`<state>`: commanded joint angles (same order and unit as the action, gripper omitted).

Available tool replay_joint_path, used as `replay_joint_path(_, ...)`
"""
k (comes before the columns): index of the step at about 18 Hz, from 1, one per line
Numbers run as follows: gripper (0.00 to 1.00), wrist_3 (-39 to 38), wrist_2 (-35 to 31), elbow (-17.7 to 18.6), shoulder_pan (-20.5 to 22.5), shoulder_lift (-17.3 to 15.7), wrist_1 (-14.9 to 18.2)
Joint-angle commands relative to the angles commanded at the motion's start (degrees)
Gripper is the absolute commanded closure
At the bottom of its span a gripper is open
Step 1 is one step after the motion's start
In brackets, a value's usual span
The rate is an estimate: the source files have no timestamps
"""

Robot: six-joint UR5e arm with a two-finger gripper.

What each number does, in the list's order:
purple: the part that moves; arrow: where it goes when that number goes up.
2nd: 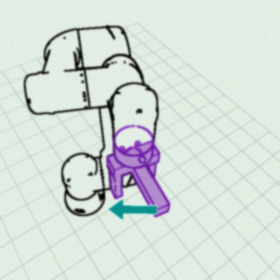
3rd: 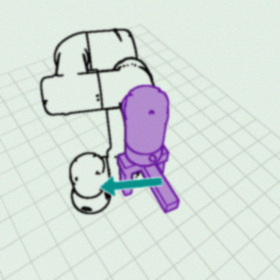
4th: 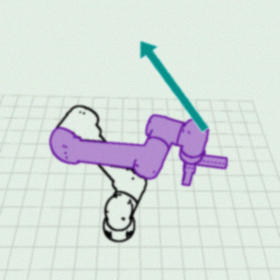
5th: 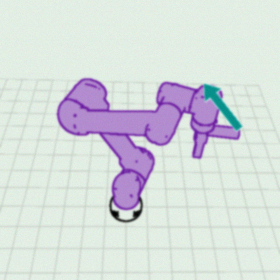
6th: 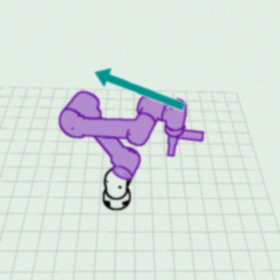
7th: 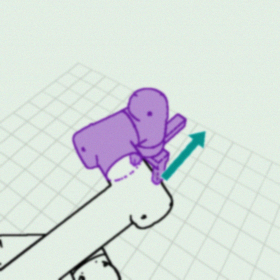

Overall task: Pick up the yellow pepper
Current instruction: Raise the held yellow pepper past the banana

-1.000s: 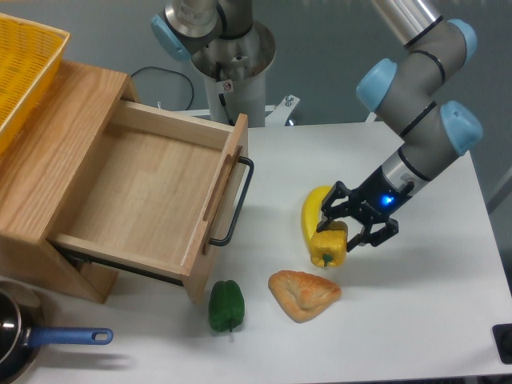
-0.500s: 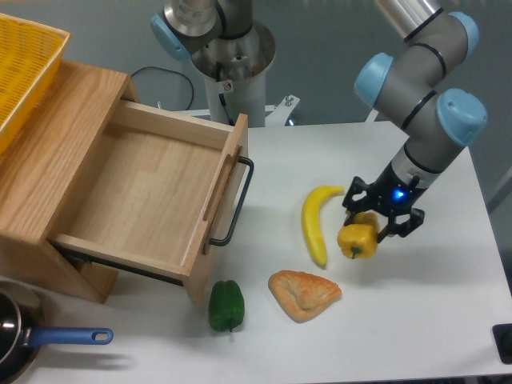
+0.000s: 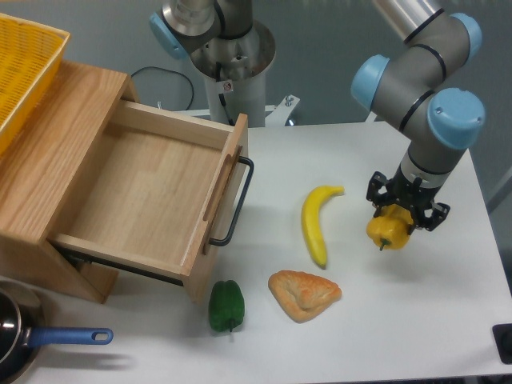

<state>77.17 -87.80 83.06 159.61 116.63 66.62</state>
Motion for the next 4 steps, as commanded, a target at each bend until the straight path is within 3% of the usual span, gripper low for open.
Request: replay_joint_path(4,0.51,0.18,0.00,-0.70,0.09,0.09,0.00)
